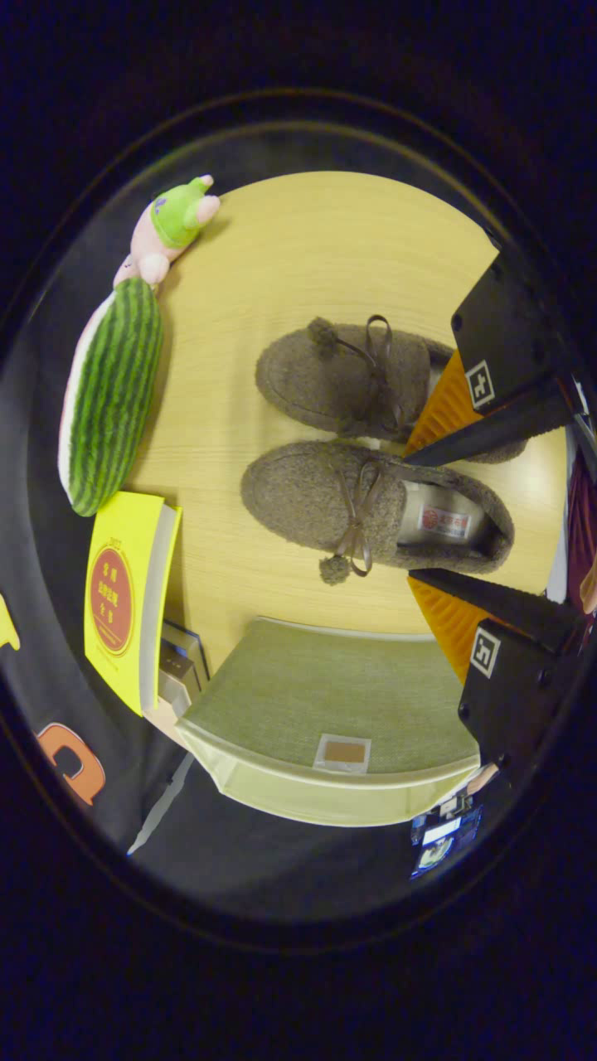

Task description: Open the storage box then place both shoes into the box .Put the left shoe in first, then the right shoe, with the right side of both shoes facing outward in a uniform manner.

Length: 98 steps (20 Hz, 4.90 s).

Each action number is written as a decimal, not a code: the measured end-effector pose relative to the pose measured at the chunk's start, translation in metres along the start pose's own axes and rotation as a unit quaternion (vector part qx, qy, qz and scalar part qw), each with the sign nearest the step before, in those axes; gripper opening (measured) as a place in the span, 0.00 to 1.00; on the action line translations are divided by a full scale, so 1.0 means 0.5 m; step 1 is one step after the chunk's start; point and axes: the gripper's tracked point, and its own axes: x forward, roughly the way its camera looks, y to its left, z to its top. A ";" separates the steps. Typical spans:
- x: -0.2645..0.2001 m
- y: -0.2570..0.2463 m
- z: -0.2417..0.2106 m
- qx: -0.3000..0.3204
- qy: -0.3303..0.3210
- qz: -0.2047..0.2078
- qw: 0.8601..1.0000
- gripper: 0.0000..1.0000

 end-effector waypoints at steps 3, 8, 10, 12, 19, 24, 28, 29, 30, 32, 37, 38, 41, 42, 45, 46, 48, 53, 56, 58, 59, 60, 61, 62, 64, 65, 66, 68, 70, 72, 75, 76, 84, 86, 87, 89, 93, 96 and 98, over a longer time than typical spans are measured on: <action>0.034 -0.024 -0.002 -0.014 0.008 -0.030 0.999 0.60; 0.074 -0.061 0.011 0.012 0.007 -0.086 0.996 0.11; 0.060 -0.047 0.025 -0.001 -0.014 -0.074 0.997 0.07; 0.044 -0.030 0.018 0.009 -0.014 -0.056 0.998 0.06; -0.070 0.013 0.039 0.028 -0.045 -0.034 0.998 0.06; -0.190 0.087 0.077 0.048 -0.086 0.001 0.995 0.06; -0.255 0.164 0.096 0.056 -0.114 0.014 0.992 0.06; -0.263 0.187 0.097 0.054 -0.116 0.018 0.992 0.06; -0.266 0.211 0.097 0.051 -0.117 0.020 0.992 0.06; -0.265 0.261 0.091 0.049 -0.116 0.023 0.992 0.06; -0.240 0.390 0.099 0.067 -0.159 0.031 0.985 0.06; -0.229 0.412 0.103 0.074 -0.167 0.033 0.983 0.06; -0.201 0.469 0.108 0.096 -0.189 0.044 0.976 0.06; -0.187 0.482 0.108 0.094 -0.194 0.041 0.976 0.06; -0.146 0.523 0.086 0.083 -0.192 0.037 0.977 0.06; -0.130 0.534 0.080 0.081 -0.190 0.036 0.978 0.06; -0.105 0.548 0.074 0.074 -0.195 0.028 0.978 0.06; -0.046 0.555 0.072 0.082 -0.200 0.012 0.976 0.06; -0.021 0.580 0.074 0.082 -0.191 0.047 0.977 0.08; -0.023 0.590 0.079 0.069 -0.195 0.059 0.977 0.26; -0.036 0.588 0.080 0.053 -0.201 0.051 0.977 0.39; -0.041 0.580 0.083 0.043 -0.212 0.034 0.976 0.49; -0.056 0.569 0.084 0.037 -0.223 0.016 0.974 0.59; -0.068 0.567 0.084 0.033 -0.233 0.005 0.972 0.60; -0.092 0.558 0.092 0.005 -0.250 -0.019 0.968 0.61; -0.104 0.551 0.092 -0.011 -0.254 -0.030 0.967 0.61; -0.116 0.549 0.090 -0.018 -0.263 -0.034 0.964 0.62; -0.142 0.540 0.082 -0.031 -0.272 -0.040 0.961 0.62; -0.161 0.524 0.079 -0.052 -0.278 -0.050 0.958 0.62; -0.186 0.495 0.069 -0.056 -0.290 -0.060 0.954 0.62; -0.212 0.459 0.058 -0.053 -0.302 -0.056 0.950 0.62; -0.220 0.444 0.055 -0.052 -0.304 -0.057 0.950 0.62; -0.277 0.318 0.039 -0.036 -0.320 -0.067 0.944 0.64; -0.294 0.279 0.043 -0.029 -0.324 -0.068 0.943 0.64; -0.298 0.263 0.043 -0.024 -0.324 -0.064 0.944 0.64; -0.308 0.212 0.044 -0.010 -0.320 -0.067 0.945 0.64; -0.316 0.136 0.026 0.016 -0.301 -0.063 0.951 0.66; -0.320 0.075 0.026 0.031 -0.307 -0.071 0.948 0.86; -0.317 0.028 0.023 0.057 -0.309 -0.065 0.947 0.94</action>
